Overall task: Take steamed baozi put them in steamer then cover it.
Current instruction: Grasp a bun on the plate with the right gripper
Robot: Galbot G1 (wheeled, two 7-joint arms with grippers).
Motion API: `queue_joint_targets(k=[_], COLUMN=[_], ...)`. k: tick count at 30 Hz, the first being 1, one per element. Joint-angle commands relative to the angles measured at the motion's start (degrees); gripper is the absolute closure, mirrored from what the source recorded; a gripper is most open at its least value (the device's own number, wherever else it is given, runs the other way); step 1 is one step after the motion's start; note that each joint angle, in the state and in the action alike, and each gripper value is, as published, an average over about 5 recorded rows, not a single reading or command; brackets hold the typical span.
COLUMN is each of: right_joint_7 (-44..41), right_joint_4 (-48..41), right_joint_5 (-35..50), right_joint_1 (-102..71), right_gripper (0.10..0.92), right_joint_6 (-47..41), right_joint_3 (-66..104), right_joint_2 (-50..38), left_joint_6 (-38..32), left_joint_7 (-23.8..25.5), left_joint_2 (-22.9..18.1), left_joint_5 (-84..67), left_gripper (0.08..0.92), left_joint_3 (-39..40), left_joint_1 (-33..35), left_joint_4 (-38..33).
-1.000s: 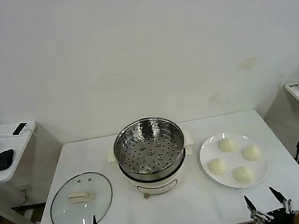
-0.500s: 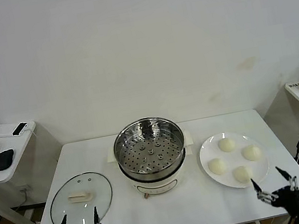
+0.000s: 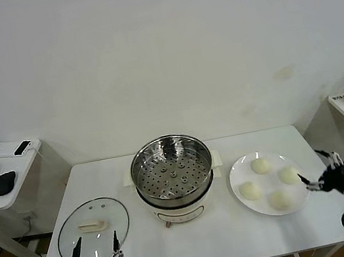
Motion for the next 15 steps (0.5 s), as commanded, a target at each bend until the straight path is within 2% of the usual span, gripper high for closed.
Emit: queue_joint_targets(k=[1, 7, 15], right_joint_7=[-15.0, -23.0, -28.8], right_joint_4=[-10.8, -20.3, -32.2], right_joint_5=[-6.9, -5.9, -4.9], right_joint_1=[17.9, 38.4, 59.4], right_gripper=[0.203, 0.203, 0.203], right_joint_6=[-0.6, 2.8, 5.4], right_joint_3=[-12.0, -34.9, -57.7], right_joint_2=[-11.7, -12.5, -3.0], left_joint_6=[0.4, 0.6, 1.4], left_joint_7=[0.8, 0.6, 0.7], left_joint_2=[-0.2, -0.3, -0.5], left_joint_5=[2.0, 2.2, 2.6], left_gripper=[0.177, 0.177, 0.177], left_joint_3=[0.6, 0.5, 0.3], left_joint_1=[-0.5, -1.4, -3.3], left_joint_4=[-0.1, 0.2, 0.8])
